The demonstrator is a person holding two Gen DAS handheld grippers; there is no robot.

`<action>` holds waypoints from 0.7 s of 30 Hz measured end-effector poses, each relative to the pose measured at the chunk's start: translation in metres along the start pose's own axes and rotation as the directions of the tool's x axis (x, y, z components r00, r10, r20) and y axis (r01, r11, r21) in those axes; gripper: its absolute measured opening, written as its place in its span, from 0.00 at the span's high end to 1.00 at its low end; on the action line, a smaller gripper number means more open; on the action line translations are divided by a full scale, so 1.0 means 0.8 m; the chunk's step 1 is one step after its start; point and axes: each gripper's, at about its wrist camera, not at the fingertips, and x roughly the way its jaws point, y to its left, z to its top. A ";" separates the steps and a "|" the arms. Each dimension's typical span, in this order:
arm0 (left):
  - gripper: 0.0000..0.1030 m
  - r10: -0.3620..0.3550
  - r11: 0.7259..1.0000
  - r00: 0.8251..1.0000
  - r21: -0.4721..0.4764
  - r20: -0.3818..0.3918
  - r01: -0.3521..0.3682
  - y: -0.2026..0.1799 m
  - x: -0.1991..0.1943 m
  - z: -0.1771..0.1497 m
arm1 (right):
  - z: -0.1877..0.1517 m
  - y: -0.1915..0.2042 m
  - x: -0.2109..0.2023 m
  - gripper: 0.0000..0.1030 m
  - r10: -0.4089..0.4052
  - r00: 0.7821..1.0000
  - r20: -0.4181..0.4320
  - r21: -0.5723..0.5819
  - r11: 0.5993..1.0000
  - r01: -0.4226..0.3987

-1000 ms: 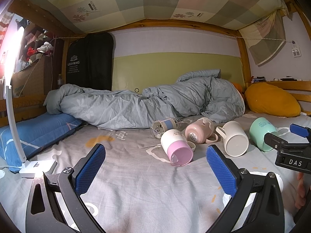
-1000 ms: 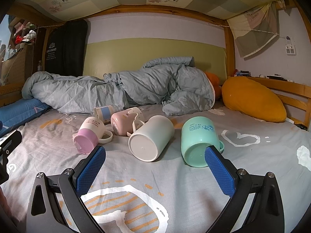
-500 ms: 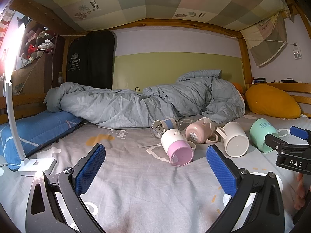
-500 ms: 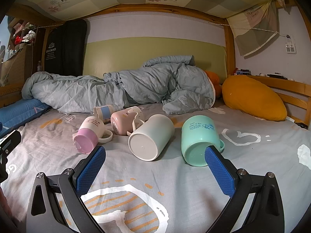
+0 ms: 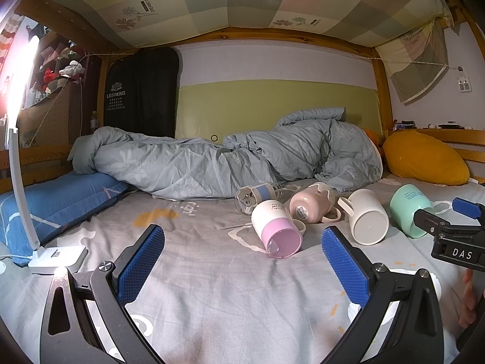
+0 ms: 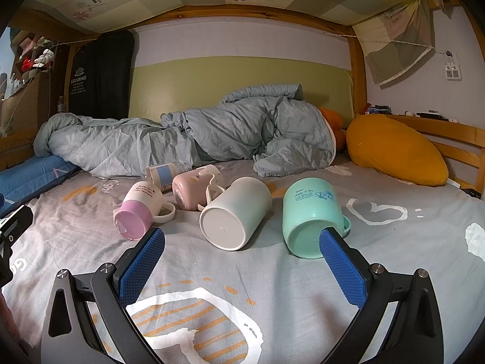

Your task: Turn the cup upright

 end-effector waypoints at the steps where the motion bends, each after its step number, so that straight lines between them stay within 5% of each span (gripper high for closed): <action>1: 0.00 0.000 1.000 1.000 0.000 0.000 0.000 0.000 0.000 0.000 | -0.001 0.000 0.000 0.00 0.000 1.000 -0.001 0.001 1.000 0.000; 21: 0.00 0.003 1.000 1.000 -0.004 -0.017 -0.003 0.002 0.004 -0.002 | -0.010 0.005 0.000 0.00 0.001 1.000 -0.016 0.009 1.000 -0.001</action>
